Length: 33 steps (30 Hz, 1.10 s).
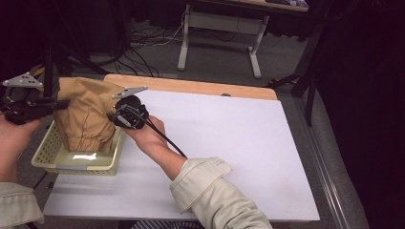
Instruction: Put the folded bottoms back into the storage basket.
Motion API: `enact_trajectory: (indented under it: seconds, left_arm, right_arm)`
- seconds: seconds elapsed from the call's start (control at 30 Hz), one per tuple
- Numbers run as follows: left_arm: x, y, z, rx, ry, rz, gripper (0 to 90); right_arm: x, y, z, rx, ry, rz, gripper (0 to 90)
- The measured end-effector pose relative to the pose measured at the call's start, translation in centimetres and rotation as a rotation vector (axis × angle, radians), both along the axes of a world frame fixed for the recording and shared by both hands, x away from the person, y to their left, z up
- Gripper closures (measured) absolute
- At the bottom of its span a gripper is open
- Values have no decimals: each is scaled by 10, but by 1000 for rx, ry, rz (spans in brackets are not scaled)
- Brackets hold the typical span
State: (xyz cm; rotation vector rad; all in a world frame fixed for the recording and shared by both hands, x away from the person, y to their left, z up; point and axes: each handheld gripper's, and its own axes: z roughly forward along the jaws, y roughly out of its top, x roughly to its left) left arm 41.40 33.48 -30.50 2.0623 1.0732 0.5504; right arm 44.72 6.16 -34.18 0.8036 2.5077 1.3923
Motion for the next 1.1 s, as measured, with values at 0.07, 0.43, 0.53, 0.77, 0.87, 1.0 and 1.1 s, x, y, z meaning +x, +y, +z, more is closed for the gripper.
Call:
enact_trajectory:
  seconds: [0.07,0.43,0.53,0.77,0.87,1.0,1.1]
  left_arm:
    - [0,-1,-3,4,15,2,818]
    - [-1,1,-22,27,81,-9,818]
    - [-3,3,-27,17,98,-5,817]
    - [-1,5,-38,16,106,-1,816]
    - [0,5,-40,15,113,-1,815]
    - [0,4,-42,22,123,-3,814]
    - [1,4,-45,21,136,-4,813]
  right_arm:
    - [1,1,-4,-2,24,-2,807]
    - [-1,8,-27,-38,86,10,808]
    - [-1,10,-31,-45,93,11,807]
    - [0,13,-41,-59,109,10,806]
    - [1,14,-44,-62,115,6,805]
    - [2,15,-47,-66,122,5,804]
    - [1,15,-50,-71,132,7,803]
